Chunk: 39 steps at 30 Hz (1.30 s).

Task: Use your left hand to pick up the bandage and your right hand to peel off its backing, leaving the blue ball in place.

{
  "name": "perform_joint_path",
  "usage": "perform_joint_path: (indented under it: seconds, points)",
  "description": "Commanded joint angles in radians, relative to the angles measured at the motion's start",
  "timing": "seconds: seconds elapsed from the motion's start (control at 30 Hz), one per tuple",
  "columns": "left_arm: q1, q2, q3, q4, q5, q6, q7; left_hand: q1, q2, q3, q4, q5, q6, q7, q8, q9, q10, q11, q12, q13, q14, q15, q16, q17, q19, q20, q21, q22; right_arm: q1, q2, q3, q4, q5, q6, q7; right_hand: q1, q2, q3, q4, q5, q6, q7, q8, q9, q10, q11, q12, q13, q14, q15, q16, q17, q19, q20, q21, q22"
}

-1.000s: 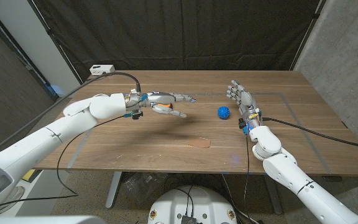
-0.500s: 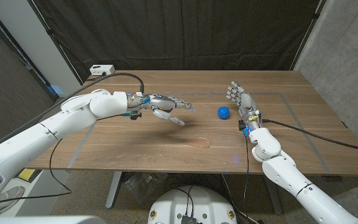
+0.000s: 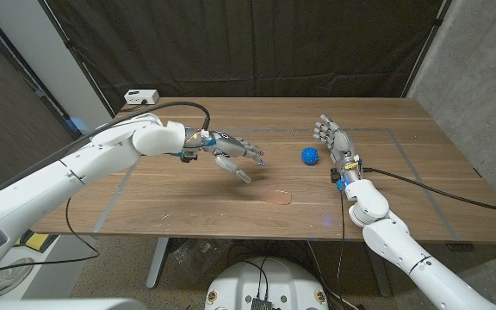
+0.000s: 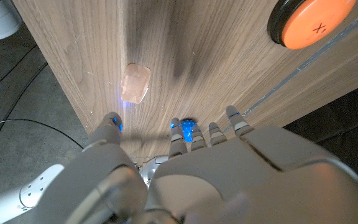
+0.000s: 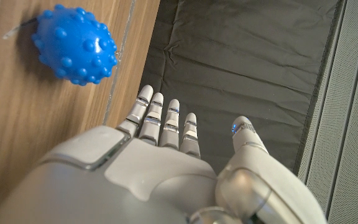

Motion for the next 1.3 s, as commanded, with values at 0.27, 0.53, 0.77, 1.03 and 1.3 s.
perform_joint_path:
  seconds: [0.27, 0.53, 0.77, 1.03, 1.3]
  points:
    - [-0.083, -0.066, 0.071, 0.021, 0.163, -0.046, -0.040, 0.072, -0.039, -0.006, -0.051, 0.024, 0.118, -0.005, 0.042, 0.002, 0.029, -0.025, 0.018, 0.002, 0.005, -0.005, 0.011, -0.001, 0.032, -0.018, 0.017, 0.000, 0.028, 0.027, 0.005, 0.079, 0.023, 0.044, 0.029, -0.001, -0.006, 0.008, 0.003, 0.007, 0.019, 0.004, 0.008, 0.003, 0.008, -0.001, -0.001, 0.004, 0.008, 0.001, -0.005, 0.005, 0.001, 0.006, -0.006, 0.006]
    - [-0.099, -0.098, 0.083, 0.076, 0.182, -0.094, 0.018, 0.161, -0.086, -0.017, -0.082, 0.045, 0.219, -0.014, 0.075, -0.001, 0.098, -0.045, 0.034, 0.000, 0.054, -0.023, 0.021, -0.003, 0.076, -0.025, 0.028, -0.003, 0.053, 0.039, 0.001, 0.120, 0.040, 0.050, 0.053, -0.003, -0.006, 0.008, 0.003, 0.006, 0.023, 0.004, 0.008, 0.003, 0.012, 0.000, 0.000, 0.004, 0.008, 0.002, -0.005, 0.005, 0.002, 0.006, -0.008, 0.006]
    - [-0.109, -0.136, 0.101, 0.138, 0.172, -0.143, 0.077, 0.212, -0.120, -0.042, -0.075, 0.061, 0.372, -0.001, 0.123, -0.002, 0.162, -0.068, 0.042, -0.001, 0.102, -0.046, 0.027, -0.002, 0.109, -0.022, 0.033, -0.006, 0.068, 0.048, 0.002, 0.156, 0.055, 0.062, 0.069, -0.004, -0.006, 0.009, 0.004, 0.006, 0.026, 0.005, 0.008, 0.003, 0.015, 0.001, 0.001, 0.004, 0.008, 0.002, -0.005, 0.005, 0.001, 0.007, -0.010, 0.006]
    - [-0.124, -0.168, 0.125, 0.159, 0.161, -0.154, 0.075, 0.228, -0.127, -0.057, -0.070, 0.069, 0.450, 0.019, 0.147, -0.003, 0.195, -0.081, 0.045, -0.001, 0.123, -0.054, 0.029, -0.001, 0.121, -0.024, 0.034, -0.007, 0.078, 0.050, 0.006, 0.183, 0.070, 0.071, 0.087, -0.006, -0.007, 0.010, 0.005, 0.006, 0.028, 0.006, 0.007, 0.003, 0.016, -0.001, 0.001, 0.004, 0.008, 0.003, -0.005, 0.005, 0.003, 0.007, -0.012, 0.006]
    - [-0.089, -0.159, 0.114, 0.106, 0.260, -0.130, 0.152, 0.275, -0.136, -0.069, -0.079, 0.078, 0.536, 0.041, 0.178, 0.001, 0.208, -0.089, 0.038, -0.001, 0.125, -0.051, 0.022, -0.002, 0.122, -0.020, 0.029, -0.007, 0.070, 0.045, 0.015, 0.189, 0.085, 0.083, 0.100, -0.007, -0.007, 0.010, 0.005, 0.006, 0.029, 0.005, 0.006, 0.003, 0.018, 0.001, 0.001, 0.004, 0.009, 0.001, -0.006, 0.006, 0.005, 0.007, -0.014, 0.006]
